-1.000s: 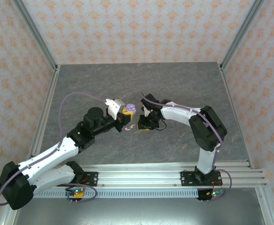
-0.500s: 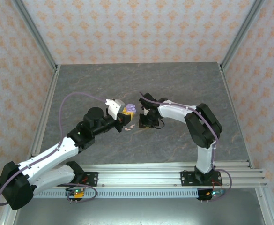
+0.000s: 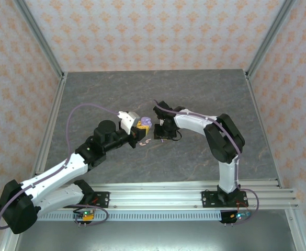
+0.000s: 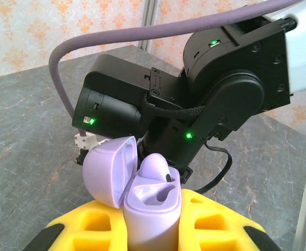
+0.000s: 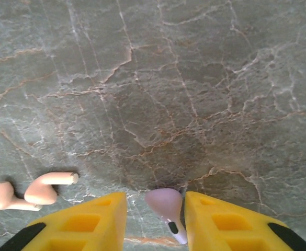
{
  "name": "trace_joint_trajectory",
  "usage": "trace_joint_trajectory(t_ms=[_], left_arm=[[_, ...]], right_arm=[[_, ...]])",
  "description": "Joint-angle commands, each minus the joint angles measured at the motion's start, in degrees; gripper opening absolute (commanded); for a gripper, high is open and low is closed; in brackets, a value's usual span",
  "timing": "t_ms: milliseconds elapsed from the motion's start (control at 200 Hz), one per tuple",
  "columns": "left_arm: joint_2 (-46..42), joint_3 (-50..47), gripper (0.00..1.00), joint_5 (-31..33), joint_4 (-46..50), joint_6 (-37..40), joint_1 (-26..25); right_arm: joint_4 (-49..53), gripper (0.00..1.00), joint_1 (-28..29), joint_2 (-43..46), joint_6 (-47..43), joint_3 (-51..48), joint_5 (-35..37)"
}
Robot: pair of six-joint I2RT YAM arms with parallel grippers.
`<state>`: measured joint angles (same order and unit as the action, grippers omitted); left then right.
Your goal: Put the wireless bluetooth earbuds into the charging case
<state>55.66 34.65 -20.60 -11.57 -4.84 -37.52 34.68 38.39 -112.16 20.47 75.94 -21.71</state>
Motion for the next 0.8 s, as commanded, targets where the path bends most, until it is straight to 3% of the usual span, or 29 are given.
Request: trace_joint_trajectory(t_ms=[0,796], left_arm=[[0.28,-0.46,0.11,-0.41,-2.42,0.18,-0.28],[0.23,-0.73,0.11,0.44,-2.67,0.01,-0.28]], right_arm=[[3.53,0.35,0.27,-1.33,-1.63,2.22,2.64],[8.90,0.32,3.17,-4.88,-1.17,7.40,10.90]])
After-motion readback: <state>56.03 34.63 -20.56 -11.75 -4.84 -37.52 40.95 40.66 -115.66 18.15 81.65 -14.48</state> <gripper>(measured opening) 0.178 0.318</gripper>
